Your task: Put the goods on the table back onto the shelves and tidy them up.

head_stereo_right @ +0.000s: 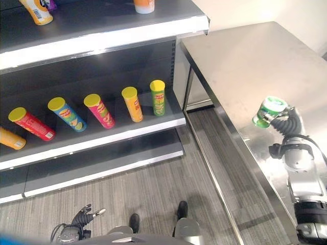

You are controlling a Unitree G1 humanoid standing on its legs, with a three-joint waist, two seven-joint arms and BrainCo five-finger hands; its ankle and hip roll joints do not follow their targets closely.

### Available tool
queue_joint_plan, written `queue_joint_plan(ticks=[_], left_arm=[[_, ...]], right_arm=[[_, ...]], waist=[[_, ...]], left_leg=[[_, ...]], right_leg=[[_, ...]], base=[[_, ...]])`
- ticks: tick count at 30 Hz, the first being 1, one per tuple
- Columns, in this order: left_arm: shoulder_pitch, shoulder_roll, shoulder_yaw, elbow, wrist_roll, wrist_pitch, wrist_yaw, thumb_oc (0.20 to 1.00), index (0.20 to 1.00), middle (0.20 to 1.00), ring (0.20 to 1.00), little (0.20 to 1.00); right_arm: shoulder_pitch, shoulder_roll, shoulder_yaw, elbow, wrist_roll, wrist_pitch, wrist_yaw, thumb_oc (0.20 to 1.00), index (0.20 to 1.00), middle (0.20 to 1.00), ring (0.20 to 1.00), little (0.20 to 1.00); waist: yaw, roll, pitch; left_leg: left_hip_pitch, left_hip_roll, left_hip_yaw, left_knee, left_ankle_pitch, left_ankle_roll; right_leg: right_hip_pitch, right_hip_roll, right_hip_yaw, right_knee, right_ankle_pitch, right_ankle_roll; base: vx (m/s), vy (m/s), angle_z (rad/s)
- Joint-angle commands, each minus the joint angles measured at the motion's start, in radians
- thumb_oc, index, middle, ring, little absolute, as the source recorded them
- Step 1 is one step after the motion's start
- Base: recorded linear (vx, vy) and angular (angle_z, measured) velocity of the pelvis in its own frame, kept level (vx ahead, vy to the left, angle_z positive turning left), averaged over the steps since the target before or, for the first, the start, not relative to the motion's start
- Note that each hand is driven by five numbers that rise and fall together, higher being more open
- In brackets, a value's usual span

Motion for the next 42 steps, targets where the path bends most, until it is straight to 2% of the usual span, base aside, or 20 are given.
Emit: queue_joint_plan(ticks=[1,5,6,7,9,11,12,13,16,19,20,23,26,28,30,32,34,36,37,42], left_arm=[[-0.050,0.046,-0.008,0.012,-0.005,-0.027,0.021,1.000,1.000,1.000,1.000,1.000],[-0.050,0.042,-0.001,-0.006,-0.017,-0.030,0.017,1.000,1.000,1.000,1.000,1.000],[-0.052,0.040,-0.003,-0.018,-0.030,-0.033,0.020,1.000,1.000,1.000,1.000,1.000],[-0.053,0.041,-0.003,-0.018,-0.030,-0.032,0.020,1.000,1.000,1.000,1.000,1.000],[-0.075,0.044,-0.009,-0.042,-0.058,-0.030,0.028,1.000,1.000,1.000,1.000,1.000],[-0.077,0.044,-0.010,-0.040,-0.060,-0.029,0.028,1.000,1.000,1.000,1.000,1.000],[-0.077,0.040,-0.013,-0.038,-0.059,-0.029,0.024,1.000,1.000,1.000,1.000,1.000],[-0.080,0.042,-0.025,-0.031,-0.051,-0.028,0.021,1.000,1.000,1.000,1.000,1.000],[-0.086,0.049,-0.027,-0.018,-0.035,-0.030,0.019,1.000,1.000,1.000,1.000,1.000],[-0.091,0.049,-0.033,-0.012,-0.024,-0.030,0.019,1.000,1.000,1.000,1.000,1.000],[-0.094,0.059,-0.045,-0.008,-0.011,-0.031,0.016,1.000,1.000,1.000,1.000,1.000],[-0.094,0.076,-0.048,-0.005,0.006,-0.032,0.019,1.000,1.000,1.000,1.000,1.000],[-0.074,0.096,-0.032,-0.002,0.012,-0.030,0.021,1.000,1.000,1.000,1.000,1.000],[-0.050,0.113,-0.016,-0.002,0.011,-0.026,0.021,1.000,1.000,1.000,1.000,1.000],[-0.047,0.118,-0.018,-0.001,0.008,-0.024,0.018,1.000,1.000,1.000,1.000,1.000],[-0.055,0.124,-0.024,-0.001,0.012,-0.024,0.020,1.000,1.000,1.000,1.000,1.000],[-0.063,0.126,-0.030,-0.008,-0.004,-0.028,0.016,1.000,1.000,1.000,1.000,1.000],[-0.074,0.128,-0.035,-0.005,-0.017,-0.027,0.013,1.000,1.000,1.000,1.000,1.000],[-0.069,0.133,-0.034,-0.015,-0.029,-0.028,0.009,1.000,1.000,1.000,1.000,1.000],[-0.053,0.112,-0.028,-0.005,-0.055,-0.024,0.009,1.000,1.000,1.000,1.000,1.000]], right_arm=[[-0.068,-0.049,-0.055,-0.076,-0.022,-0.102,-0.063,0.200,0.200,0.200,0.200,0.200],[-0.088,-0.062,-0.072,-0.171,-0.023,-0.134,-0.059,0.200,0.200,0.200,0.200,0.200],[-0.106,-0.068,-0.076,-0.206,-0.021,-0.145,-0.066,0.200,0.200,0.200,0.200,0.200],[-0.106,-0.067,-0.077,-0.207,-0.021,-0.145,-0.066,0.200,0.200,0.200,0.200,0.200],[-0.132,-0.082,-0.076,-0.236,-0.018,-0.150,-0.082,0.200,0.200,0.200,0.200,0.200],[-0.138,-0.084,-0.076,-0.238,-0.017,-0.147,-0.082,0.200,0.200,0.200,0.200,0.200],[-0.142,-0.097,-0.074,-0.243,-0.027,-0.141,-0.081,0.200,0.200,0.200,0.200,0.200],[-0.145,-0.105,-0.081,-0.267,-0.027,-0.139,-0.077,0.200,0.200,0.200,0.200,0.200],[-0.150,-0.102,-0.076,-0.277,-0.032,-0.136,-0.077,0.200,0.200,0.200,0.200,0.200],[-0.145,-0.098,-0.089,-0.291,-0.050,-0.127,-0.076,0.200,0.200,0.200,0.200,0.200],[-0.162,-0.084,-0.080,-0.294,-0.043,-0.122,-0.075,0.200,0.200,0.200,0.200,0.200],[-0.188,-0.068,-0.058,-0.287,-0.026,-0.121,-0.073,0.200,0.200,0.200,0.200,0.200],[-0.245,-0.050,0.000,-0.266,-0.004,-0.114,-0.058,0.200,0.200,0.200,0.200,0.200],[-0.305,-0.044,0.062,-0.248,0.017,-0.108,-0.039,0.200,0.200,0.200,0.200,0.200],[-0.324,-0.047,0.078,-0.241,0.028,-0.110,-0.036,0.200,0.200,0.200,0.200,0.200],[-0.333,-0.058,0.088,-0.231,0.038,-0.113,-0.035,0.200,0.200,0.200,0.200,0.200],[-0.362,-0.084,0.095,-0.225,0.066,-0.115,-0.029,0.200,0.200,0.200,0.200,0.200],[-0.405,-0.101,0.127,-0.211,0.095,-0.124,-0.034,0.200,0.200,0.200,0.200,0.200],[-0.437,-0.119,0.150,-0.215,0.105,-0.122,-0.025,0.200,0.200,0.200,0.200,0.200],[-0.510,-0.154,0.226,-0.166,0.134,-0.112,-0.005,0.200,0.200,0.200,0.200,0.200]], waist=[[0.007,-0.053,-0.040],[0.010,-0.059,-0.037],[0.021,-0.065,-0.021],[0.018,-0.065,-0.020],[0.024,-0.091,0.018],[0.019,-0.093,0.017],[0.016,-0.091,0.008],[0.014,-0.087,0.003],[0.019,-0.079,-0.009],[0.013,-0.070,-0.040],[0.017,-0.075,-0.055],[0.026,-0.087,-0.062],[0.046,-0.111,-0.075],[0.067,-0.122,-0.069],[0.071,-0.124,-0.061],[0.070,-0.122,-0.051],[0.070,-0.120,-0.045],[0.069,-0.123,-0.035],[0.084,-0.140,-0.035],[0.107,-0.153,-0.059]], left_leg=[[-0.019,0.119,0.126,0.049,0.012,-0.087],[-0.048,0.130,0.108,0.118,0.003,-0.097],[-0.085,0.123,0.093,0.197,0.018,-0.104],[-0.092,0.123,0.088,0.207,0.015,-0.104],[-0.178,0.111,0.100,0.328,0.056,-0.107],[-0.181,0.126,0.118,0.312,0.053,-0.107],[-0.165,0.153,0.151,0.260,0.043,-0.103],[-0.171,0.196,0.192,0.176,0.078,-0.100],[-0.155,0.200,0.198,0.100,0.092,-0.099],[-0.137,0.167,0.201,0.081,0.077,-0.095],[-0.125,0.125,0.208,0.073,0.051,-0.075],[-0.113,0.080,0.218,0.069,0.032,-0.051],[-0.085,0.019,0.240,0.057,-0.006,-0.002],[-0.048,-0.029,0.253,0.045,-0.030,0.038],[-0.041,-0.035,0.253,0.041,-0.029,0.045],[-0.041,-0.034,0.237,0.036,-0.026,0.045],[-0.045,-0.033,0.214,0.032,-0.020,0.039],[-0.054,-0.035,0.200,0.040,-0.019,0.033],[-0.073,-0.038,0.186,0.062,-0.018,0.025],[-0.092,-0.001,0.169,0.073,-0.007,-0.006]], right_leg=[[0.034,-0.045,0.009,0.101,-0.228,0.046],[0.044,-0.027,0.015,0.093,-0.245,0.029],[0.058,-0.020,0.014,0.086,-0.257,0.017],[0.058,-0.020,0.011,0.086,-0.257,0.016],[0.079,-0.031,-0.017,0.078,-0.261,0.007],[0.084,-0.031,-0.024,0.075,-0.263,0.011],[0.092,-0.031,-0.033,0.069,-0.264,0.020],[0.091,-0.044,-0.047,0.074,-0.258,0.036],[0.080,-0.055,-0.041,0.094,-0.263,0.052],[0.082,-0.100,-0.043,0.107,-0.245,0.081],[0.077,-0.143,-0.036,0.123,-0.226,0.099],[0.060,-0.188,-0.031,0.151,-0.208,0.118],[0.034,-0.249,-0.005,0.198,-0.188,0.150],[-0.006,-0.301,0.000,0.314,-0.129,0.163],[-0.023,-0.307,0.007,0.359,-0.109,0.163],[-0.044,-0.275,0.043,0.383,-0.126,0.156],[-0.056,-0.217,0.084,0.319,-0.159,0.143],[-0.068,-0.187,0.101,0.238,-0.157,0.132],[-0.041,-0.188,0.101,0.167,-0.160,0.131],[0.009,-0.164,0.063,0.108,-0.156,0.118]], base=[[0.01,-0.066,-0.01],[0.00,-0.093,0.00],[-0.02,-0.054,0.02],[-0.06,-0.074,0.10],[-0.09,-0.011,0.40],[0.01,0.042,0.62],[0.08,0.192,0.61],[0.08,0.194,0.51],[0.07,0.225,0.27],[0.11,0.329,0.02],[0.08,0.314,0.01],[0.05,0.248,0.06],[0.07,0.321,0.20],[0.06,0.344,-0.11],[0.00,0.111,-0.08],[0.01,0.038,0.08],[0.03,-0.017,0.10],[0.02,-0.080,0.35],[0.03,-0.140,0.42],[0.04,-0.135,0.43]])
